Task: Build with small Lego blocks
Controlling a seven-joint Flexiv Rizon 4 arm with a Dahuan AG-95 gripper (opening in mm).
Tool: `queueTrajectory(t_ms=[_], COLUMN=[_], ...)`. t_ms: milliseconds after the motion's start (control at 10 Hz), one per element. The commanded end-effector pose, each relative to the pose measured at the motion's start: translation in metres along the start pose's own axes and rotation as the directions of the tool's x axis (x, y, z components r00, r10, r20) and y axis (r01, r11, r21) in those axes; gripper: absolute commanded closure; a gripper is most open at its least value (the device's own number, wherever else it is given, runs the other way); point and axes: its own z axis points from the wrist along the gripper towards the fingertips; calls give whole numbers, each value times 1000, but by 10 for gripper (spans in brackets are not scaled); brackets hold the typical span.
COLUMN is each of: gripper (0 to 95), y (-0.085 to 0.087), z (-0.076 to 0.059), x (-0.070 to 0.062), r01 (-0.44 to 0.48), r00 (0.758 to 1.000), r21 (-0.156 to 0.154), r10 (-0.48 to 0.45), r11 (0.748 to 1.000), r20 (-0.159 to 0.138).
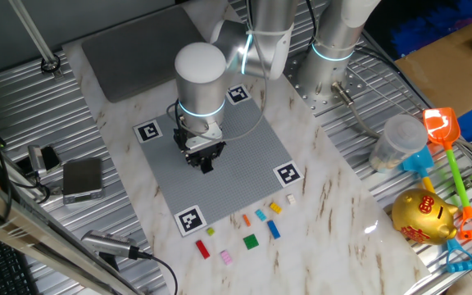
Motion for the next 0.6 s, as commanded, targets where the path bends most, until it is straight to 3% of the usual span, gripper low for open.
queueTrajectory(t_ms=[100, 400, 500, 600], gripper=[950, 950, 760, 760], y=[0, 0, 0, 0], z=[1, 0, 0, 0], x=[0, 0, 0, 0], r01=[-2, 2, 3, 5], r00=[1000, 1000, 1000, 1000], r21=[0, -1, -1, -1], r10=[2, -2, -3, -5], r11=[1000, 1000, 1000, 1000], r20=[0, 3, 4, 6])
